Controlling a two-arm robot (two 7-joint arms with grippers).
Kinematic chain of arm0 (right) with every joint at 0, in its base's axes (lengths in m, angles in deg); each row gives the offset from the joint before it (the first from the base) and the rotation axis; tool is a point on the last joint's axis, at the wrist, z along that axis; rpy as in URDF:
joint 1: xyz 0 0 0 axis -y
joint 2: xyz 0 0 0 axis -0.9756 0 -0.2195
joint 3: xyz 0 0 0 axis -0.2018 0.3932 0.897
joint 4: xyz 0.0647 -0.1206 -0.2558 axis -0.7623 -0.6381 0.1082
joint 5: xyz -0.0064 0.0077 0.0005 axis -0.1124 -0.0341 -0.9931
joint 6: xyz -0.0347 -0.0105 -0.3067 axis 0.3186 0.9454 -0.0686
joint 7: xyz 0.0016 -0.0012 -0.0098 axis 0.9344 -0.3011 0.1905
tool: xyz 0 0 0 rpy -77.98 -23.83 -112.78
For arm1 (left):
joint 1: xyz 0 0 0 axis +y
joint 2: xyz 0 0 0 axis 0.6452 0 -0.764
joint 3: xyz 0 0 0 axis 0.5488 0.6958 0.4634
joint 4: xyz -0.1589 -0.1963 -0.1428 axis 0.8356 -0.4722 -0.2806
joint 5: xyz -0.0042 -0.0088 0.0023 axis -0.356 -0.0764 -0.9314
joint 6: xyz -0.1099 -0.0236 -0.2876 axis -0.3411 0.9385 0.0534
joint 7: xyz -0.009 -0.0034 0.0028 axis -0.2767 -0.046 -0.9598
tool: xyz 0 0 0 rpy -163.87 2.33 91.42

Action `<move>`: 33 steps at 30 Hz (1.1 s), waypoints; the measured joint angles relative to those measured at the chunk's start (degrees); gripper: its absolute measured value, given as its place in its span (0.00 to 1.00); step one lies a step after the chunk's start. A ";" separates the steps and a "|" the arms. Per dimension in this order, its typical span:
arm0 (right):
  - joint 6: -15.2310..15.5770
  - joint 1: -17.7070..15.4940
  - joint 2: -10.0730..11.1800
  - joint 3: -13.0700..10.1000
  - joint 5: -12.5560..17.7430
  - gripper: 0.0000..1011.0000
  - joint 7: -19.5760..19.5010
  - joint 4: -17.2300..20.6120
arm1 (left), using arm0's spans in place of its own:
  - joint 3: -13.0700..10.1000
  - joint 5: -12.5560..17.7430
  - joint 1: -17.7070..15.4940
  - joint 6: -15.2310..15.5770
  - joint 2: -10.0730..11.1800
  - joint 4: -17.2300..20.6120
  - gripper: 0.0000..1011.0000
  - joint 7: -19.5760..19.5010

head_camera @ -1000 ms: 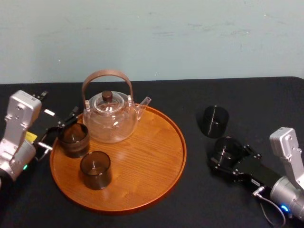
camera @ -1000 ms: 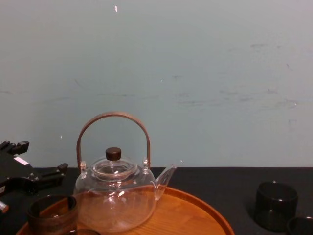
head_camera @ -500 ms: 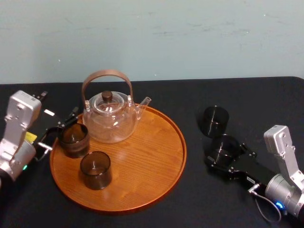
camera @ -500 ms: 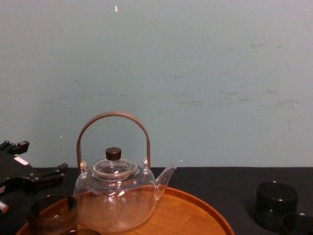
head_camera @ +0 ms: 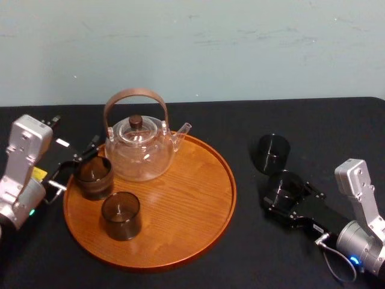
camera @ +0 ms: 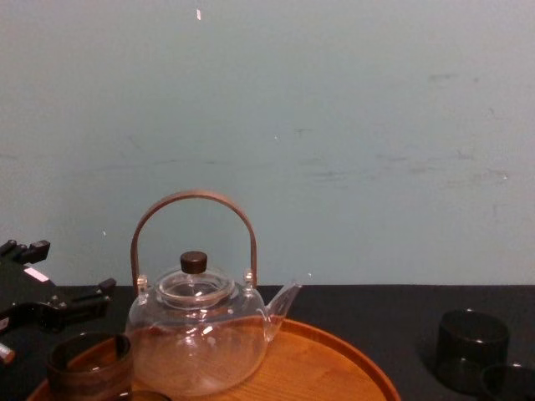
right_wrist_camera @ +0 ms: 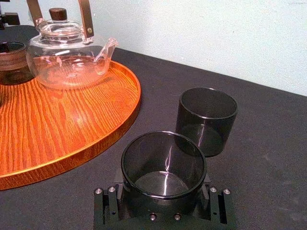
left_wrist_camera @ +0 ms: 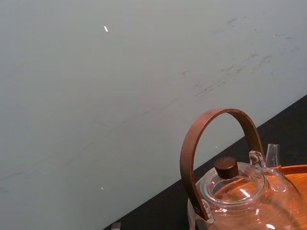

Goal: Pick up the glass from the table and place it on the tray.

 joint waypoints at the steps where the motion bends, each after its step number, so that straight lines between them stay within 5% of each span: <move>1: -0.01 -0.01 0.01 0.00 0.00 0.90 -0.01 0.01 | 0.00 0.00 0.00 0.00 0.00 0.00 0.99 0.00; 11: -0.02 -0.05 0.09 -0.04 0.04 0.89 0.16 0.16 | 0.00 0.00 0.00 0.00 0.00 0.00 0.99 0.00; 20: 0.36 -0.83 1.27 -0.51 -0.07 0.89 1.80 4.59 | 0.00 0.00 0.00 0.00 0.00 0.00 0.99 0.00; 33: 0.13 -0.81 1.30 3.72 -1.78 0.90 4.64 9.55 | 0.00 0.00 0.00 0.00 0.00 0.00 0.99 0.00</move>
